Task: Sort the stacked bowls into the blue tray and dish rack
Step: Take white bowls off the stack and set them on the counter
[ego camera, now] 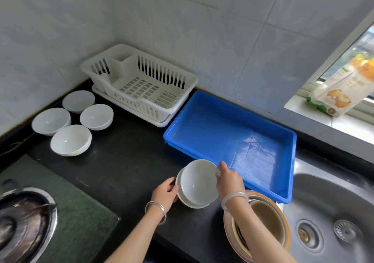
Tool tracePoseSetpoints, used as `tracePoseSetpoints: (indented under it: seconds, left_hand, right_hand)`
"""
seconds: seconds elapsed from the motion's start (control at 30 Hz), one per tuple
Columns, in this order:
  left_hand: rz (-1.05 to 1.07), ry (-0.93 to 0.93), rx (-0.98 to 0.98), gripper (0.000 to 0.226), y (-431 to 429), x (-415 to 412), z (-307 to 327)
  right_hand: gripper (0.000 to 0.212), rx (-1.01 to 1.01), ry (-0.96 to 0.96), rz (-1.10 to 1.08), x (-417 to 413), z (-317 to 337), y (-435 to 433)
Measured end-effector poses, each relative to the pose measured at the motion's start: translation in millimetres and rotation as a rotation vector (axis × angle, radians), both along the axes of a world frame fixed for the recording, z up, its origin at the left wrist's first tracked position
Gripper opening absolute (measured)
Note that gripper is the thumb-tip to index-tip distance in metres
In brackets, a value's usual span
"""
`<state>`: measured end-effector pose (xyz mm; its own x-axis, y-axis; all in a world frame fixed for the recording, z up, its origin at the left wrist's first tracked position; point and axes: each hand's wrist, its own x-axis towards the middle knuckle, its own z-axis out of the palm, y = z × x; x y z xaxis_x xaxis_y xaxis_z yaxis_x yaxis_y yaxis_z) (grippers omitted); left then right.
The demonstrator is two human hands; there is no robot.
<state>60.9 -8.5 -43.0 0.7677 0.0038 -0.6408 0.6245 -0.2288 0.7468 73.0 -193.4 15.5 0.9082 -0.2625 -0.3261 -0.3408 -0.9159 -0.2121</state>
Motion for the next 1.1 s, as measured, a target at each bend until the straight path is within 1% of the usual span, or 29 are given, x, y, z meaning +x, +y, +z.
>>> tracePoseSetpoints:
  seconds: [0.07,0.1,0.27,0.47,0.7,0.83,0.97,1.1]
  left_hand:
    - [0.094,0.131,-0.186,0.045,-1,2,3]
    - [0.094,0.143,-0.193,0.046,-2,4,3]
    - [0.091,0.12,-0.167,0.043,-2,8,3]
    - [0.212,0.07,-0.14,0.039,29,18,11]
    - [0.472,0.012,-0.142,0.041,100,32,24]
    - [0.653,0.028,-0.2,0.043,141,36,27]
    - [0.77,0.032,-0.18,0.043,177,37,22]
    - [0.902,0.042,-0.189,0.045,200,42,15]
  right_hand:
    - [0.011,0.081,-0.041,-0.07,0,3,-9]
    - [0.008,0.12,-0.063,-0.1,1,5,-13]
    - [0.005,0.285,-0.1,-0.193,4,13,-21]
    - [0.002,0.416,-0.159,-0.229,14,20,-9]
    - [0.012,0.58,-0.175,-0.256,52,15,35]
    - [0.01,0.607,-0.136,-0.225,78,4,73]
    - [0.005,0.658,-0.077,-0.197,107,-8,115]
    - [0.005,0.69,-0.026,-0.204,132,-21,154]
